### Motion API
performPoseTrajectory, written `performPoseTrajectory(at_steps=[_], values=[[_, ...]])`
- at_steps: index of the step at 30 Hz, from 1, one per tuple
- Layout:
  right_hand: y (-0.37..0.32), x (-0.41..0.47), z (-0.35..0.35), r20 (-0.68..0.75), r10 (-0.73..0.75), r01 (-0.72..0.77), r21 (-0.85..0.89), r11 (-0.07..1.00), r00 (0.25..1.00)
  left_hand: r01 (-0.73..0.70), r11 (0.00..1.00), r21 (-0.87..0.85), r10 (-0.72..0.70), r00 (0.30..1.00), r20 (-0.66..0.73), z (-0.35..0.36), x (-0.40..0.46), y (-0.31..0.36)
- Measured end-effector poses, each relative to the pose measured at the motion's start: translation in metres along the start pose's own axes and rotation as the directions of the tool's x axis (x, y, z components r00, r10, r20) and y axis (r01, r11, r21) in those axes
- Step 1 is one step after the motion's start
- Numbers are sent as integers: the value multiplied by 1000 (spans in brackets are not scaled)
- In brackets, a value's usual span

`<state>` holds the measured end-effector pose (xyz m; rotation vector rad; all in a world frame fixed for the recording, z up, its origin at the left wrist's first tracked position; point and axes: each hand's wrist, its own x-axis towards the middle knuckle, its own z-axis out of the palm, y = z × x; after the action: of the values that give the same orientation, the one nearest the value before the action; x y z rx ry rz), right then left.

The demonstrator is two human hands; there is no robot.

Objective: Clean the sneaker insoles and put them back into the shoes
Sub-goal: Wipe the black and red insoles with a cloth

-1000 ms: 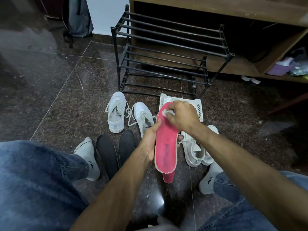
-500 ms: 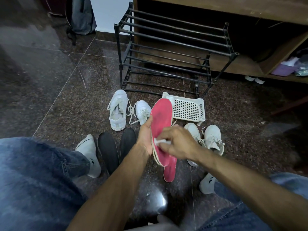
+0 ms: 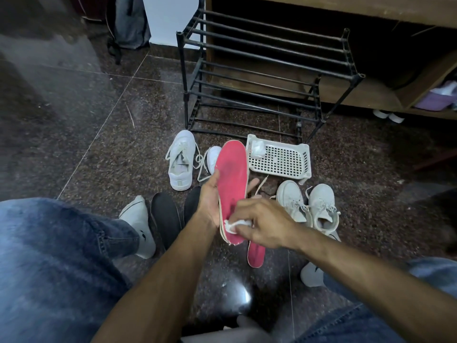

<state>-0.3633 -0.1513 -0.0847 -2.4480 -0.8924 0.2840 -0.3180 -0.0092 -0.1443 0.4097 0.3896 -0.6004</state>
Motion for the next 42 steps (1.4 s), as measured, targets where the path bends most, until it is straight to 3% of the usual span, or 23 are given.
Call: performPoseTrajectory(at_steps=[2,4,6,9,11,13,17,20,23,25,27,30,34,37,40,42], values=[[10,-1,6,-196,95,-92,22,995,976,-44,998,-36,44,999,7,8,1,4],[17,3,11,-342,301,-241,207,948,890,-110,990,-89,108,994,-32,18,5,8],[14,12,17,-379,423,-279,378,883,824,-146,987,-63,141,988,-68,21,5,9],[6,23,22,-405,472,-323,385,865,783,-62,995,72,65,997,-39,17,-7,-6],[5,27,21,-368,470,-404,245,882,803,-40,998,48,41,999,-21,8,-13,-18],[3,27,20,-266,385,-386,52,921,883,-59,998,-6,58,998,-23,-2,-11,-18],[-7,13,14,-63,151,-142,129,981,986,-54,998,-25,53,997,-55,-7,-9,-8],[-7,16,4,-55,95,-101,-118,988,994,20,1000,12,-20,999,-46,-4,-11,-14],[-10,34,-5,-153,202,-244,-352,904,967,44,999,-7,-45,998,-47,0,-11,-20],[-8,38,-2,-168,232,-273,-299,914,958,25,1000,-18,-26,998,-53,0,-14,-19],[-10,30,3,-70,189,-200,-201,959,979,10,1000,-7,-10,998,-69,-2,-15,-16],[-6,32,-8,-30,184,-185,-258,948,983,25,1000,18,-23,996,-81,2,-17,-18],[32,65,-34,-201,316,-372,-395,840,927,50,994,101,-47,999,-26,10,-20,-26],[57,68,-48,-211,451,-492,-225,841,867,35,988,149,-31,999,-33,11,-20,-23],[47,55,-48,-109,392,-404,-130,905,913,2,989,151,5,999,-49,11,-17,-18],[34,44,-37,-22,259,-258,-181,949,966,-13,993,116,21,998,-66,10,-13,-20]])
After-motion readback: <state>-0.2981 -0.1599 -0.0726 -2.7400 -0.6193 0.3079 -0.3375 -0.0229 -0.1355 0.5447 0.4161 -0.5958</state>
